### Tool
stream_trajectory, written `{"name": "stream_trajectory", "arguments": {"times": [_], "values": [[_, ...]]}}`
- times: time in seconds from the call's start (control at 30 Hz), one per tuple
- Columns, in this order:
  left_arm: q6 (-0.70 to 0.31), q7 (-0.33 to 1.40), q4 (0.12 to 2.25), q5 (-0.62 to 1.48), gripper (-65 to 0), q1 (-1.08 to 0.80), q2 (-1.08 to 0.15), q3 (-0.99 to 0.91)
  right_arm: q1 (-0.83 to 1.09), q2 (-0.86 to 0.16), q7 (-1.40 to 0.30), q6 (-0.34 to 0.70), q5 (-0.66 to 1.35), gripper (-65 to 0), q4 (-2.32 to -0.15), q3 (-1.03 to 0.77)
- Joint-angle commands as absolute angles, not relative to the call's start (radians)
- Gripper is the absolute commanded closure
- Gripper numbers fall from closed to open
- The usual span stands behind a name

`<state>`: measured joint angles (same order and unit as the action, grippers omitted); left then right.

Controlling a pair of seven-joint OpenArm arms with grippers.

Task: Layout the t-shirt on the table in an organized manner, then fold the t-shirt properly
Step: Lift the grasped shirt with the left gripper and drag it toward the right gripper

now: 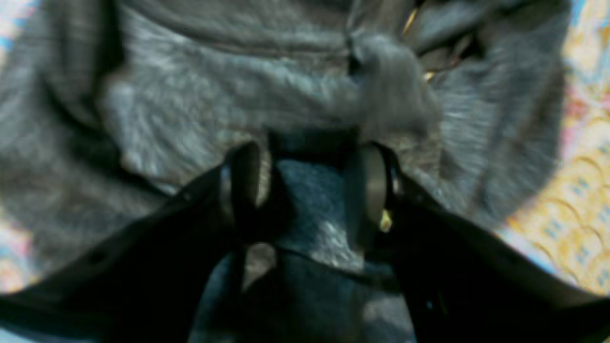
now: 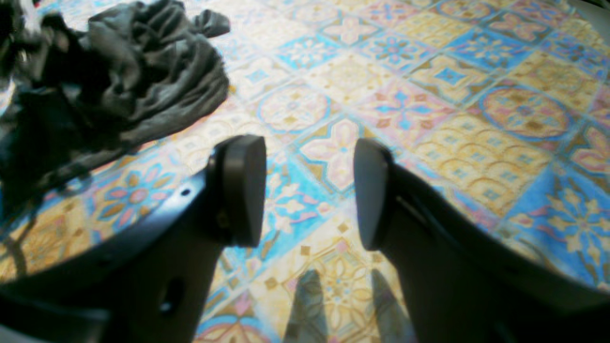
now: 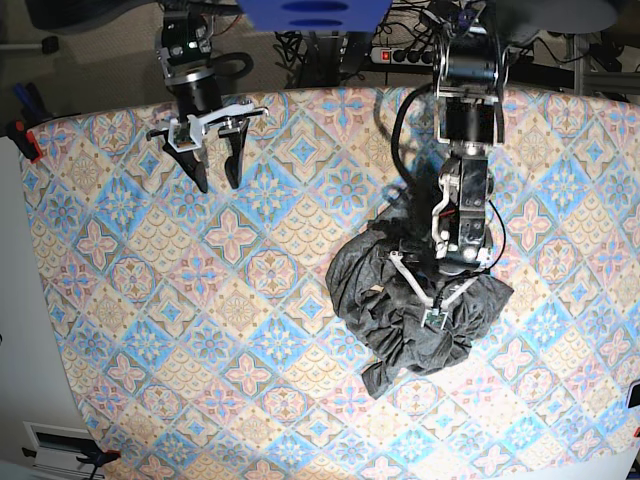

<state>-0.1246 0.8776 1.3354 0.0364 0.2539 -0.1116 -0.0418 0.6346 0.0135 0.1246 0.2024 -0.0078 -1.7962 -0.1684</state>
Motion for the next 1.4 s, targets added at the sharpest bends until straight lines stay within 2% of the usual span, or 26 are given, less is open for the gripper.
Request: {"name": "stream_trajectory", "arguments": {"times": [0.0, 0.07, 0.13, 0.2, 0.27, 0.43, 0.57, 0.73, 0.87, 1.03, 1.13, 1.27, 1.37], "values": [[-0.119, 0.846, 1.33, 0.035, -28.1, 0.277, -0.119, -0.047, 0.638, 0.012, 0.154, 0.208, 0.001, -28.5, -1.813, -0.17], [-0.119, 0.806, 1.319, 0.035, -27.8, 0.272, -0.119, -0.047, 0.638, 0.012, 0.154, 0.208, 0.001, -28.5, -1.813, -0.171], [-0.119, 0.796, 1.319, 0.033, -23.9, 0.269, -0.119, -0.041, 0.638, 0.012, 0.154, 0.208, 0.001, -28.5, -1.813, -0.177], [-0.117, 0.796, 1.319, 0.033, -14.1, 0.269, -0.117, -0.041, 0.638, 0.012, 0.154, 0.208, 0.001, -28.5, -1.813, -0.186], [-0.111, 0.794, 1.319, 0.033, 0.0, 0.269, -0.113, -0.041, 0.638, 0.012, 0.154, 0.208, 0.001, -28.5, -1.813, -0.188], [-0.111, 0.794, 1.326, 0.035, 0.0, 0.271, -0.088, -0.039, 0.638, 0.012, 0.154, 0.208, 0.001, -28.5, -1.813, -0.188], [-0.111, 0.794, 1.515, 0.036, 0.0, 0.208, -0.081, -0.033, 0.638, 0.012, 0.154, 0.208, 0.001, -28.5, -1.794, -0.188], [-0.113, 0.834, 1.744, 0.033, 0.0, 0.154, -0.067, 0.099, 0.638, 0.012, 0.154, 0.208, 0.001, -28.5, -1.762, -0.186], [-0.113, 0.918, 1.778, 0.033, 0.0, 0.179, -0.064, 0.226, 0.638, 0.012, 0.154, 0.208, 0.001, -28.5, -1.762, -0.183], [-0.11, 0.918, 1.779, 0.033, 0.0, 0.196, -0.061, 0.389, 0.638, 0.012, 0.154, 0.208, 0.001, -28.5, -1.762, -0.186], [-0.11, 0.92, 1.788, 0.035, 0.0, 0.196, -0.059, 0.4, 0.638, 0.012, 0.154, 0.208, 0.001, -28.5, -1.762, -0.188], [-0.11, 0.911, 1.916, 0.033, 0.0, 0.156, -0.054, 0.38, 0.638, -0.004, 0.154, 0.208, 0.001, -28.5, -1.758, -0.189], [-0.11, 0.932, 1.816, 0.033, 0.0, 0.168, -0.054, 0.291, 0.638, -0.012, 0.154, 0.208, 0.001, -28.5, -1.756, -0.189]]}}
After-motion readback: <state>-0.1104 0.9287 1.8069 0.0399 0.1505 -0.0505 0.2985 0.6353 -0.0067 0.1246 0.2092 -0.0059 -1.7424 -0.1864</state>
